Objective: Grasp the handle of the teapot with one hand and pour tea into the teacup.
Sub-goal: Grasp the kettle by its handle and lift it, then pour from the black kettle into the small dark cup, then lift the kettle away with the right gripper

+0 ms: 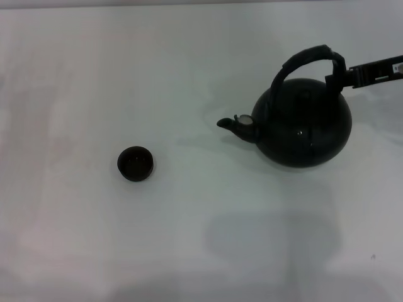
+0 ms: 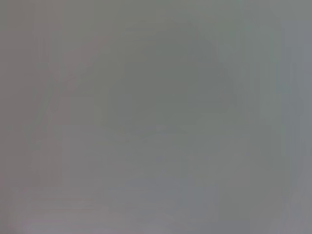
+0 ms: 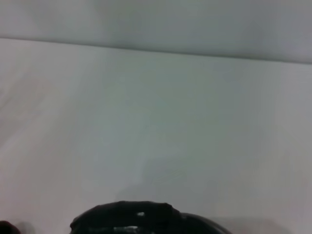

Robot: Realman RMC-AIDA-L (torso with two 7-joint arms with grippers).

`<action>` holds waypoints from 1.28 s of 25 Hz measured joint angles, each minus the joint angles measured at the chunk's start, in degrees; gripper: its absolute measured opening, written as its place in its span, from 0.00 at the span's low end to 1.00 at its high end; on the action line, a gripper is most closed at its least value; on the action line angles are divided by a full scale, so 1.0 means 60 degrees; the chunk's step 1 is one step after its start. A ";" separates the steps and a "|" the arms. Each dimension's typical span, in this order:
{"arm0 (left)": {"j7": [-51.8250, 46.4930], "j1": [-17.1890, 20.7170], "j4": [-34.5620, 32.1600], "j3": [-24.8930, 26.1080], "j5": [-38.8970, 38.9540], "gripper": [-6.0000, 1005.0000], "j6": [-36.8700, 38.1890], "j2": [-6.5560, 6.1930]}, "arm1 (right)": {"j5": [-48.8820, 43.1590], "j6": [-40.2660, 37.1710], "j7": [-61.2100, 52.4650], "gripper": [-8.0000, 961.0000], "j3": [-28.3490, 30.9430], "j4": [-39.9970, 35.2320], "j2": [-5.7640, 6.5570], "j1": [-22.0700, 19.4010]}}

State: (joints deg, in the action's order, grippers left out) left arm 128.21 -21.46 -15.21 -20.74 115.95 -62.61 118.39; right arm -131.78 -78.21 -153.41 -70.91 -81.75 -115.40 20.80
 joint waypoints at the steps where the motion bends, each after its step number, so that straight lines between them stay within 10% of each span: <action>1: -0.0006 0.0007 0.0000 -0.0001 -0.0002 0.78 0.0000 0.0000 | 0.0021 0.0021 0.0000 0.23 -0.0016 -0.0035 0.0000 0.0013; 32: -0.0114 -0.0011 0.0089 0.0001 -0.0033 0.78 0.0138 0.0007 | 0.0061 0.3628 0.0210 0.22 -0.4032 -0.0831 -0.0001 0.0708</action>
State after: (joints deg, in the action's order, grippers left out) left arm 127.53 -21.53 -14.67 -20.74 115.75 -61.78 118.43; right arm -131.41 -56.44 -152.15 -95.10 -86.74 -115.40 25.05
